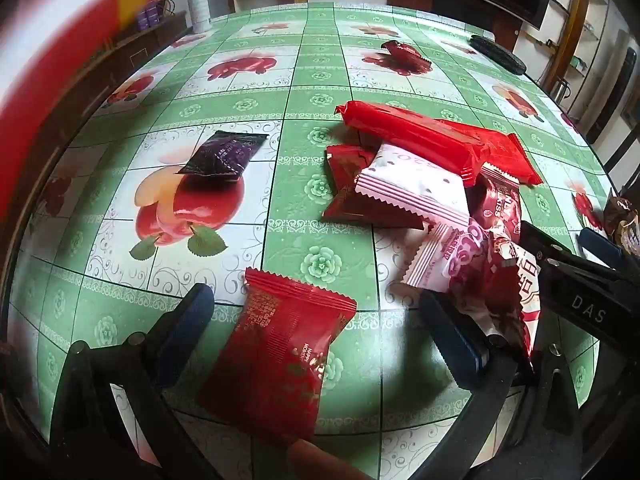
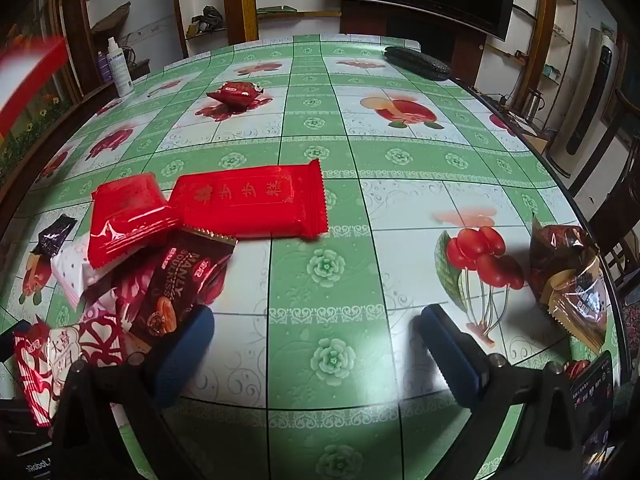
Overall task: Organize snacks
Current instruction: 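Move both grippers toward the pile of wrapped snacks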
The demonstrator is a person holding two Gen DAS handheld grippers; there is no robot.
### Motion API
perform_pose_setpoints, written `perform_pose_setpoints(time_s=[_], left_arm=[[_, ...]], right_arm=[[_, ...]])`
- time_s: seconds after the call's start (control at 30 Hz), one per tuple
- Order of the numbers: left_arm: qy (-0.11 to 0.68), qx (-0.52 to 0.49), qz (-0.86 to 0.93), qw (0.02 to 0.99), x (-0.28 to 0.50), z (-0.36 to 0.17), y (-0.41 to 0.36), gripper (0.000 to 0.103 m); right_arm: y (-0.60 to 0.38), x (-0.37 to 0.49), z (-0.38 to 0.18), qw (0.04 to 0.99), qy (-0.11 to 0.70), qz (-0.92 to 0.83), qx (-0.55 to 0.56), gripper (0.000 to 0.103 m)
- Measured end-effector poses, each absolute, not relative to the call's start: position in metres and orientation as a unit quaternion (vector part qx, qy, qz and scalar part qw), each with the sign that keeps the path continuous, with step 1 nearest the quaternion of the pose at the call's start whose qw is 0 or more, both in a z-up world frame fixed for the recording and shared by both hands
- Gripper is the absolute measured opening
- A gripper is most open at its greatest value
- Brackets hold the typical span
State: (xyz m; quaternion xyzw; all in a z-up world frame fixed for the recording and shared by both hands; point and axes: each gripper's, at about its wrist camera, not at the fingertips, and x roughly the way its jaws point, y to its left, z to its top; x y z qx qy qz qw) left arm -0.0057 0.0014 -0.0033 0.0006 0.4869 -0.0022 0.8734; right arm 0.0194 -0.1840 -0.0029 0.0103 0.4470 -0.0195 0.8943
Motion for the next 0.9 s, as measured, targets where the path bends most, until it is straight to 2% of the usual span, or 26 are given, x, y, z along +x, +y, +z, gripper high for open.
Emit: perform_pose_setpoints(time_s=[0.9], left_arm=[[0.485,-0.007,0.012,0.875,-0.0071,0.0000,0.0001,0.103]], right_arm=[[-0.1840,0.0193,-0.0030,0.894,0.447,-0.018,0.014,0.103]])
